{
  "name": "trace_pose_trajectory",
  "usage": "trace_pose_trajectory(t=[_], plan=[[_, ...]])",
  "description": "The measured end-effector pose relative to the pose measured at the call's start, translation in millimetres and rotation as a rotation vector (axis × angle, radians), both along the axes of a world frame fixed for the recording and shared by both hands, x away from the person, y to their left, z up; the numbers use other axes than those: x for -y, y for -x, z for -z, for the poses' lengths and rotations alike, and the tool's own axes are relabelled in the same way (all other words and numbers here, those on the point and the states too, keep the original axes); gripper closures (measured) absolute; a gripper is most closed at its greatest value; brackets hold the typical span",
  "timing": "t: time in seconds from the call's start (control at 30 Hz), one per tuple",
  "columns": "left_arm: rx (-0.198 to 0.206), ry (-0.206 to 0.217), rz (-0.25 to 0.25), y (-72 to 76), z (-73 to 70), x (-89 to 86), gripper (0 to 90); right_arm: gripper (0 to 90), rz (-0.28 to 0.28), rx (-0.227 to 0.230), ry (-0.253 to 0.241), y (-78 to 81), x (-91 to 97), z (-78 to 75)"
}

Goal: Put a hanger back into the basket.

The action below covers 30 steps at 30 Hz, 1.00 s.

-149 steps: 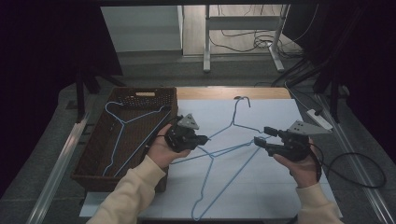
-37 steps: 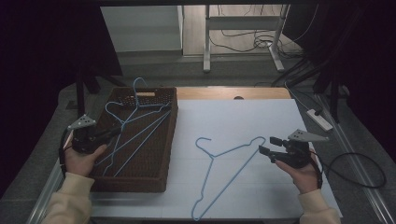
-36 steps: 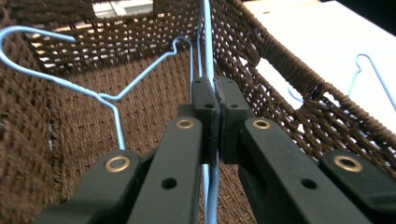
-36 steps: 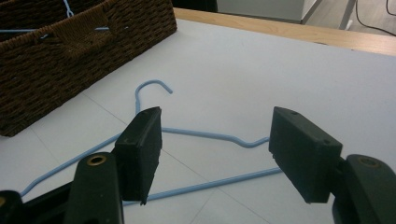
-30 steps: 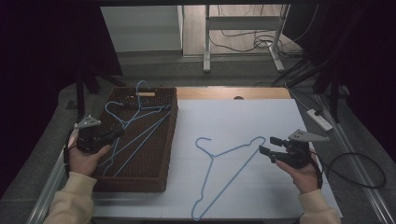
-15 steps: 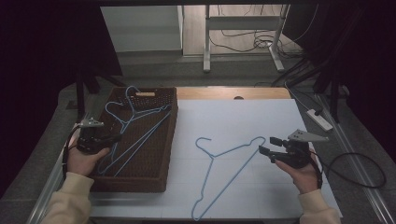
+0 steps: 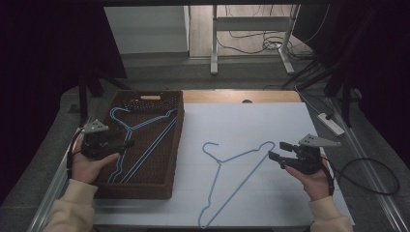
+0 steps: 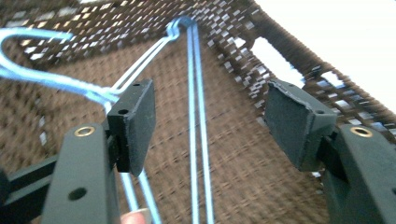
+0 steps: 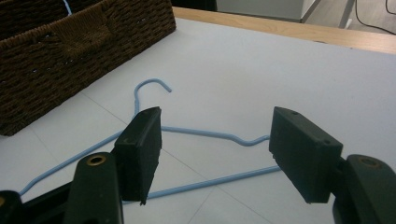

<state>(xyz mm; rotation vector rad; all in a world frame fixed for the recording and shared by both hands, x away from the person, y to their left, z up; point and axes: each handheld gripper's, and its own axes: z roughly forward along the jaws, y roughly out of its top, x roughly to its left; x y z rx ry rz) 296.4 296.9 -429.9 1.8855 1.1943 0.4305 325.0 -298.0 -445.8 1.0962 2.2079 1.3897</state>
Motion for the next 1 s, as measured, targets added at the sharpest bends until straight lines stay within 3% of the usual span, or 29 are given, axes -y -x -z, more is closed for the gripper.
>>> trace_pose_trajectory(t=[0.17, 0.37, 0.77, 1.0], plan=[[0.053, 0.033, 0.058, 12.4, -9.1, 14.6, 33.5, 34.6, 0.000, -0.001, 0.002, 0.0, 0.3, 0.3], [0.082, 0.062, 0.112, 23.2, -15.5, 32.5, 32.8, 33.9, 0.002, -0.012, 0.017, -0.5, -0.7, 2.2], [0.092, 0.093, 0.191, 34.4, -14.5, 70.2, 32.8, 32.9, -0.010, -0.024, 0.051, 0.0, -3.5, 6.4], [0.085, 0.078, 0.214, 37.9, -10.0, 83.7, 32.9, 32.8, -0.014, -0.030, 0.062, -0.1, -5.0, 9.2]])
